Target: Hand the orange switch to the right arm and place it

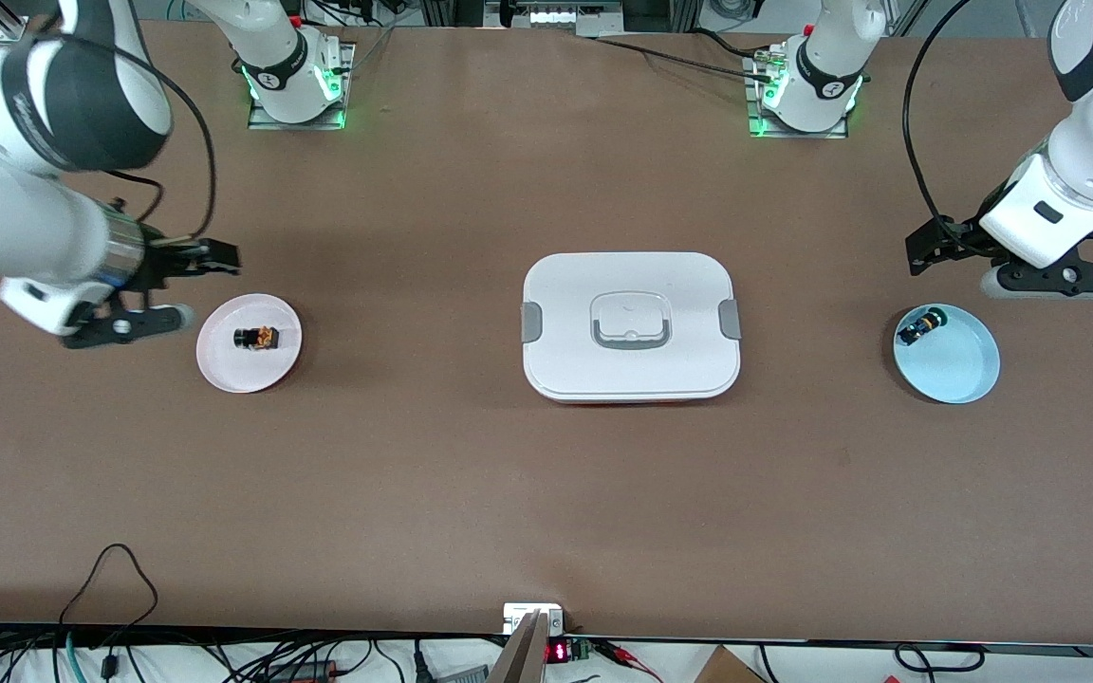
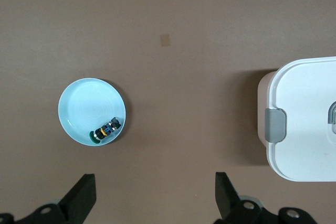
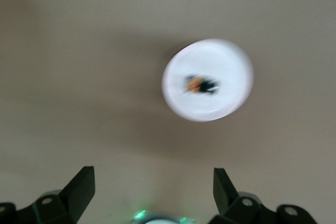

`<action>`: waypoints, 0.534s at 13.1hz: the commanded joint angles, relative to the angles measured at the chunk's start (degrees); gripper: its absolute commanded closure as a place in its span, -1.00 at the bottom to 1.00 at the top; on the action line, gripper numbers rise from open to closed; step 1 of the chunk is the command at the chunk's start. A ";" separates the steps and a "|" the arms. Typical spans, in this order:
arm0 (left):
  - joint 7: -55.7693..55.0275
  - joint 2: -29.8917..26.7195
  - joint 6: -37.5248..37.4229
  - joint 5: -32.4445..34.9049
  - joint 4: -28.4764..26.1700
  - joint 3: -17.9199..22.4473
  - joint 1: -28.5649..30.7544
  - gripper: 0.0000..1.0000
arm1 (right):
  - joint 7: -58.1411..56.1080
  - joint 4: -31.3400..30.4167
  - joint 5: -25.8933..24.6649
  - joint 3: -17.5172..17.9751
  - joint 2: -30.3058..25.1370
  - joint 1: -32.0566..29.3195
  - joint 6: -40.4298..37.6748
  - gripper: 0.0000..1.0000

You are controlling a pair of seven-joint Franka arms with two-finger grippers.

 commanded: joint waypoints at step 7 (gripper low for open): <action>-0.48 0.32 -0.74 -0.10 1.07 -0.28 0.14 -1.00 | 2.23 -4.58 4.95 -0.38 -6.09 -7.76 7.69 -1.00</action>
